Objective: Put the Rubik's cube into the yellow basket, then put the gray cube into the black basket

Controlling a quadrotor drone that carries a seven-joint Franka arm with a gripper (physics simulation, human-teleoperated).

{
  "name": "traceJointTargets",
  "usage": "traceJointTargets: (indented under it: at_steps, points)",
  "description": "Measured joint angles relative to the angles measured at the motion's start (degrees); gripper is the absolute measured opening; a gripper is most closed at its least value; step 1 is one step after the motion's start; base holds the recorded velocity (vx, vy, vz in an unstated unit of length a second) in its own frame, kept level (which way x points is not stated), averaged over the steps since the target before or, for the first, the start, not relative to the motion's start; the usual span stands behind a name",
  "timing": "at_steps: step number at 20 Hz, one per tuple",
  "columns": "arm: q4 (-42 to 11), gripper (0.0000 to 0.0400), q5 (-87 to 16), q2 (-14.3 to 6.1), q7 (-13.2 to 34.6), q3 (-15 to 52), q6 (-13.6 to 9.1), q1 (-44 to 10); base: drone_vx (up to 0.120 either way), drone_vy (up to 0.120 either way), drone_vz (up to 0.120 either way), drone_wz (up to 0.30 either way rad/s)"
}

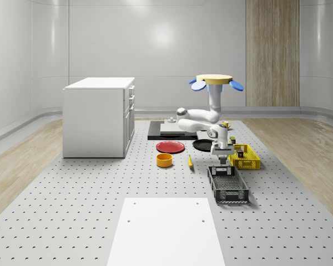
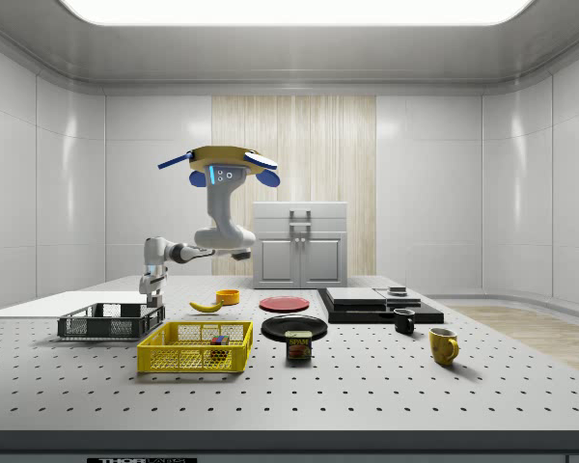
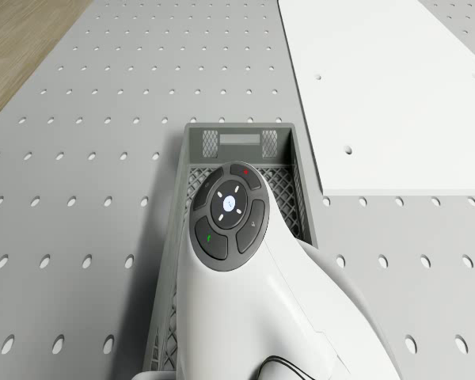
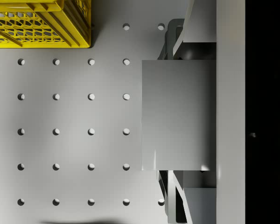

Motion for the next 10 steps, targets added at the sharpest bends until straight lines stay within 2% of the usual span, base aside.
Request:
traceJointTargets:
  at_steps: [10]
  points:
    - [0.0, 0.0250, 0.1, -0.2, 0.0, 0.0, 0.2, -0.1, 0.120, 0.000, 0.000, 0.000]
